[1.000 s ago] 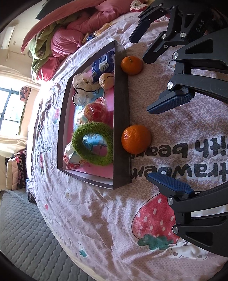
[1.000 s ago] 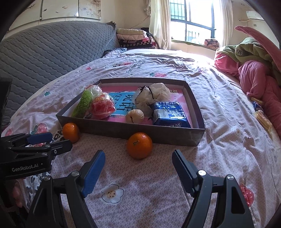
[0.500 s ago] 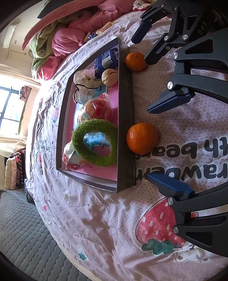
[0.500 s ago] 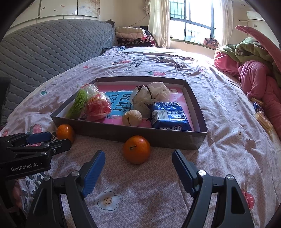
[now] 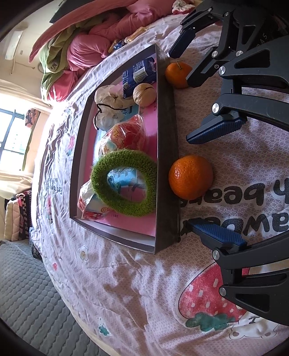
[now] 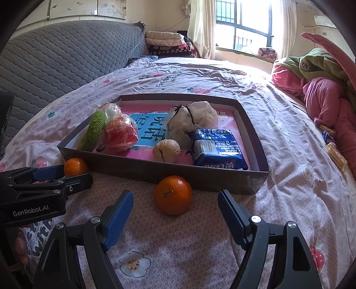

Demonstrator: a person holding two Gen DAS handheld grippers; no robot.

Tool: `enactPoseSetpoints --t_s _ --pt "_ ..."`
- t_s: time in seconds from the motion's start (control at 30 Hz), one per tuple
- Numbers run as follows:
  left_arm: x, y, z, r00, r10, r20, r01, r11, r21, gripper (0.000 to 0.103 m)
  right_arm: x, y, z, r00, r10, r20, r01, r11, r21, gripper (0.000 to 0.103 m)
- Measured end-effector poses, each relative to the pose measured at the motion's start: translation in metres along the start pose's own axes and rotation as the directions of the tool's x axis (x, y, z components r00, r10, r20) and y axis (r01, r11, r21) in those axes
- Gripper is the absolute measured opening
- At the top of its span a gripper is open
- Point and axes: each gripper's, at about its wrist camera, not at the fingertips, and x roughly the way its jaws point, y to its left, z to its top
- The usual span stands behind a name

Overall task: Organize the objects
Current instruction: 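Grasp one orange with the left gripper while the right grasps the other orange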

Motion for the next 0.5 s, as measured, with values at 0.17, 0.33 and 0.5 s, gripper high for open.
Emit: enactPoseSetpoints --t_s 0.17,0.33,0.5 --pt "0.005 -0.004 0.001 1.000 -0.001 0.004 0.001 1.000 0.007 0.071 0.006 -0.001 0.001 1.000 -0.007 -0.013 0.007 1.000 0.003 0.077" --pt "0.009 -0.007 0.002 1.000 0.000 0.005 0.000 1.000 0.005 0.071 0.012 0.000 0.002 1.000 -0.010 -0.027 0.010 1.000 -0.004 0.070" --pt "0.011 -0.009 0.003 1.000 0.003 0.006 -0.003 1.000 0.007 0.069 0.018 0.001 0.002 0.999 -0.012 -0.043 0.012 1.000 -0.009 0.061"
